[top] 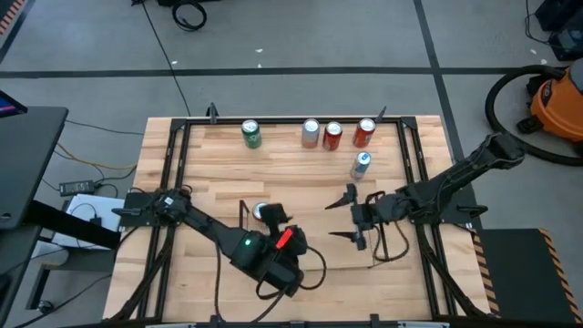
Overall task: Place canned beverage on shelf
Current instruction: Put the light green soda can on the shelf
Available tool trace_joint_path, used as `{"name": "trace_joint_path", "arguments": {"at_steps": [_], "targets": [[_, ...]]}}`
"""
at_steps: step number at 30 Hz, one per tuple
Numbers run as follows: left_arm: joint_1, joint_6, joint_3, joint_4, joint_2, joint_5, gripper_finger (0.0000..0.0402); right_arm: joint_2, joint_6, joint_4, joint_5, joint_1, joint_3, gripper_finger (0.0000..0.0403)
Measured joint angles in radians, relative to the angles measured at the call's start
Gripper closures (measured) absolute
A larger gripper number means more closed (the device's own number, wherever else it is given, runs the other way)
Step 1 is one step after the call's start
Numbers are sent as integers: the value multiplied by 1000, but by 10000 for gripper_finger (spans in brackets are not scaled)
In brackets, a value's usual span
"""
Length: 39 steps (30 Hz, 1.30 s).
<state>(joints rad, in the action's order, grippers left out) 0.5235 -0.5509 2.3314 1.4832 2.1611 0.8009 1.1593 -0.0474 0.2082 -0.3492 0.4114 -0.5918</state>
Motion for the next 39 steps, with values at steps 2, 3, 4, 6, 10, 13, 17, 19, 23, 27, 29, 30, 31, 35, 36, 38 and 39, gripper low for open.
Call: {"name": "trace_joint_path", "arguments": {"at_steps": [2, 3, 4, 6, 10, 13, 17, 19, 23, 27, 29, 30, 31, 35, 36, 38, 39], "targets": [[-18, 110, 0, 18, -7, 35, 76, 33, 3, -49, -34, -5, -44, 56], [-29, 169, 0, 16, -10, 40, 78, 44, 9, -100, -62, -9, -72, 56], [-40, 225, 0, 15, -17, 44, 80, 55, 25, -162, -95, -15, -106, 56], [-67, 316, -1, 16, -31, 54, 85, 62, 85, -303, -154, -44, -177, 56], [-112, 448, 0, -10, -52, 74, 98, 64, 205, -557, -162, -104, -288, 56], [-131, 513, 0, -24, -64, 75, 110, 48, 254, -610, -118, -121, -313, 56], [-143, 526, 0, 1, -72, 43, 127, 38, 285, -601, -79, -99, -313, 56], [-142, 529, 0, 13, -72, 26, 135, 40, 291, -594, -92, -81, -312, 56], [-130, 542, -1, 38, -76, 18, 152, 91, 280, -500, -100, -45, -312, 56], [-124, 546, -1, 52, -102, 10, 167, 150, 252, -402, -85, -34, -314, 56], [-125, 557, -1, 62, -118, -1, 172, 182, 249, -410, -76, -39, -337, 56], [-125, 565, 0, 58, -123, -7, 174, 200, 248, -418, -77, -41, -357, 56], [-125, 569, -2, 59, -133, -10, 176, 215, 246, -428, -77, -42, -381, 56], [-121, 580, -32, 51, -170, -31, 183, 267, 232, -479, -92, -38, -472, 56], [-120, 582, -46, 47, -182, -33, 184, 279, 230, -478, -92, -34, -490, 56], [-115, 584, -96, 44, -216, -36, 188, 300, 229, -478, -97, -22, -521, 56], [-111, 585, -127, 38, -235, -37, 189, 314, 228, -473, -100, -15, -538, 56]]}}
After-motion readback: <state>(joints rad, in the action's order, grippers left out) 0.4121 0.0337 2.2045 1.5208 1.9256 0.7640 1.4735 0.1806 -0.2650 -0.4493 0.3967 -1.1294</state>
